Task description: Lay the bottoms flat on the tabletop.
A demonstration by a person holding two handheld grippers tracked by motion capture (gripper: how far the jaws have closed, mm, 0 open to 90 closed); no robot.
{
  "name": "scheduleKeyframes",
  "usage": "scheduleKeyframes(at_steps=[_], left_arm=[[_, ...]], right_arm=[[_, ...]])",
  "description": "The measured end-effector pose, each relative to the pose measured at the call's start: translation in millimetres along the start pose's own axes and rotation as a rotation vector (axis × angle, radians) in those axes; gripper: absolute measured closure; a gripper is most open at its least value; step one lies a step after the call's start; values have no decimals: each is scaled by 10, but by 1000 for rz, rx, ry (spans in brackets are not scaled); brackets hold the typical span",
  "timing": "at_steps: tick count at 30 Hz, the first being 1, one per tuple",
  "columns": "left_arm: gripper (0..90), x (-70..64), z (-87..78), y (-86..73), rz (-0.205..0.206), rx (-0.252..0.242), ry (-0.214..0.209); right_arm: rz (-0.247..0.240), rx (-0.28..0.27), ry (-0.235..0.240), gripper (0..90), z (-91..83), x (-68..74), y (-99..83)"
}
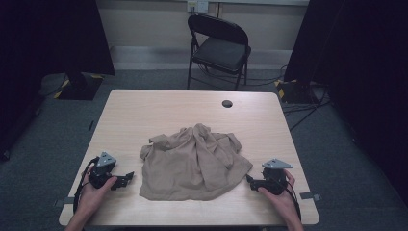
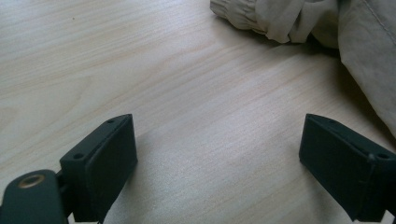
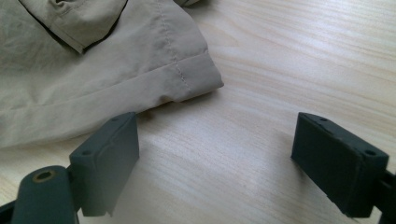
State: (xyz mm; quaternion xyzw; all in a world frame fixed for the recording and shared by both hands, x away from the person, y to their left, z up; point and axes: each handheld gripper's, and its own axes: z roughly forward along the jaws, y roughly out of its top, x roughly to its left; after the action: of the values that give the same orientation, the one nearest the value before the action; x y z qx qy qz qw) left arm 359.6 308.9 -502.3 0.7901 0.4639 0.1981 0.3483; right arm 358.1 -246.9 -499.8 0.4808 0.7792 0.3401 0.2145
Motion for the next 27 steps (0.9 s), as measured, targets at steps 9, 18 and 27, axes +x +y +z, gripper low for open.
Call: scheduleKeyframes(at_steps=[9, 18, 27], left_arm=[[106, 0, 0, 0, 0, 0, 0], [106, 0, 1, 0, -1, -1, 0], [106, 0, 0, 0, 0, 0, 0]], right_arm=[[5, 38, 27, 164, -9, -31, 60], [29, -70, 69, 192, -185, -22, 393], [2, -115, 157, 182, 137, 231, 1031]])
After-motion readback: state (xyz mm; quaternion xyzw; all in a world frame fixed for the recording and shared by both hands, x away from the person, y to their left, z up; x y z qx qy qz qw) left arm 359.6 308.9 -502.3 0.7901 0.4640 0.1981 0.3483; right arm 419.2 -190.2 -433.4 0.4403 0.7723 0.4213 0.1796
